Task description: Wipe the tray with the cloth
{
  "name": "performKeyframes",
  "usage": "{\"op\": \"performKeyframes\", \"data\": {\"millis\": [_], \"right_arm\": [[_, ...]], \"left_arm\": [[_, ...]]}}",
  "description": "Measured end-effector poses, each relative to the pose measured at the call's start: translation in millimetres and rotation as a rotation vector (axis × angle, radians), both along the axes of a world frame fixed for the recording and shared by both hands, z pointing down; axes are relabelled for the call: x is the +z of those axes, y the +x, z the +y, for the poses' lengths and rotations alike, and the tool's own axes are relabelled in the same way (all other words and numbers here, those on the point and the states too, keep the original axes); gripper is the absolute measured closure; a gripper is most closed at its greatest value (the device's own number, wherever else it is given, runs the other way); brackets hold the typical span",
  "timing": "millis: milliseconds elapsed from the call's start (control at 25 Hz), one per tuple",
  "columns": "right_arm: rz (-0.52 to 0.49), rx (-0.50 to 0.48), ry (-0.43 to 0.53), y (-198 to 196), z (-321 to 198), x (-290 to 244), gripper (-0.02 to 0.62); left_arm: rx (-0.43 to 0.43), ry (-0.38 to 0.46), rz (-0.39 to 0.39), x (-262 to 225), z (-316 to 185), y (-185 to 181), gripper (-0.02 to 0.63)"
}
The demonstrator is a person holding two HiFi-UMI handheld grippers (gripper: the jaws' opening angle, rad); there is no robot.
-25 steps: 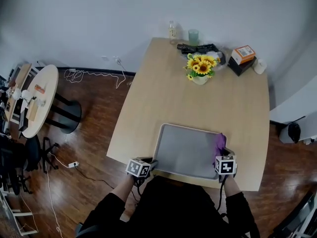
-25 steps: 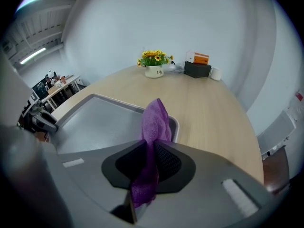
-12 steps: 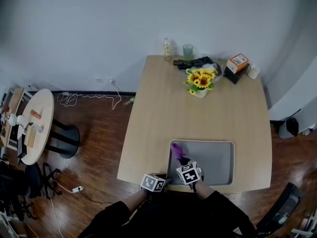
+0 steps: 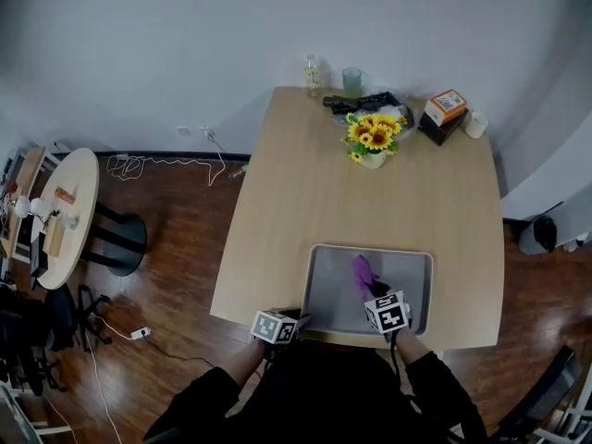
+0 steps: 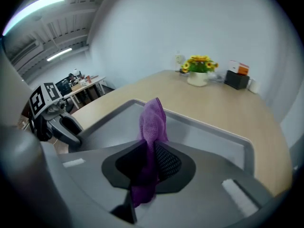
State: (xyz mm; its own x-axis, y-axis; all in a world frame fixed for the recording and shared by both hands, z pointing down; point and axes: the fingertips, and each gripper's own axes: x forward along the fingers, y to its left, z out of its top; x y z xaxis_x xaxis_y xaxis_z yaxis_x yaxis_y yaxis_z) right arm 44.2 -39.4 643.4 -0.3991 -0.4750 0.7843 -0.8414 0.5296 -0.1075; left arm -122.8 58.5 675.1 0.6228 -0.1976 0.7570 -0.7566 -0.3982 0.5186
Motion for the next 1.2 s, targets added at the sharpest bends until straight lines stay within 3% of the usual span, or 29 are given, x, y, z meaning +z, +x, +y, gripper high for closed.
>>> {"op": "performKeyframes", "data": {"millis": [200,280,360,520,920,1040,1200], "right_arm": [[0.075,0.196,-0.009,144.6,13.9,-3.2,0.545],[0.064,0.251,-0.002,178.1,15.4,-6.9,0.545],[0.033,0.270,-0.001,184.4,18.5,-7.9,0.545],[0.036,0.203,-0.009,131.2,28.7,0.7,0.545],[-0.097,-0.164,0.004,-137.0,31.4,-1.2,0.545],[-0.101,-0.208,0.010,-174.2,37.9,-2.5,0.545],[-0.091,-0.233,0.022,-178.6,37.3,-2.3,0.546]], "left_arm": [[-0.026,0.019,0.005,-7.0,-5.8,-2.0,0.476],[-0.039,0.018,-0.006,-2.6,-10.2,-3.7,0.476],[-0.049,0.011,-0.011,1.8,-10.5,-2.2,0.476],[-0.062,-0.008,-0.013,4.1,-0.9,-0.1,0.477],[0.007,-0.031,-0.005,2.4,1.2,-0.5,0.477],[0.019,-0.026,0.004,1.9,0.7,-4.0,0.477],[0.018,-0.024,0.004,3.6,0.7,-6.3,0.477]]}}
